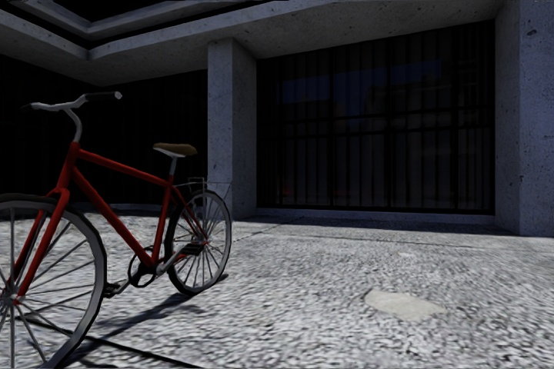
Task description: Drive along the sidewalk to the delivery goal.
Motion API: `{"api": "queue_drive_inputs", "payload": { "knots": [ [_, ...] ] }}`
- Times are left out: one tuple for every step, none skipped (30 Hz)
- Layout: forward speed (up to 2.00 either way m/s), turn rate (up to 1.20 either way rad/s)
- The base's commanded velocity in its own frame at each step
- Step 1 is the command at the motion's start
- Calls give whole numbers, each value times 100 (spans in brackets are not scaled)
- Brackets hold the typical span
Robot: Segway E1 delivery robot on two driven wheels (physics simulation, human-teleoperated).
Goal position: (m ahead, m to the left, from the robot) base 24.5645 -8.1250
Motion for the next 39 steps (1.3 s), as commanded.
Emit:
{"api": "queue_drive_inputs", "payload": {
  "knots": [
    [159, -72],
    [156, -72],
    [156, -72],
    [153, -72],
    [149, -72],
    [140, -72],
    [134, -72],
    [134, -72],
    [132, -72],
    [131, -72],
    [130, -72],
    [129, -72],
    [129, -72],
    [129, -72],
    [129, -72],
    [129, -72],
    [129, -72],
    [129, -72],
    [129, -72],
    [129, -72],
    [129, -72],
    [129, -72],
    [129, -72],
    [129, -72],
    [129, -72],
    [129, -72],
    [129, -72],
    [129, -72],
    [129, -72],
    [141, -72],
    [200, -72],
    [200, -72],
    [200, -72],
    [200, -72],
    [200, -72],
    [200, -72],
    [200, -72],
    [200, -72],
    [200, -72]
  ]
}}
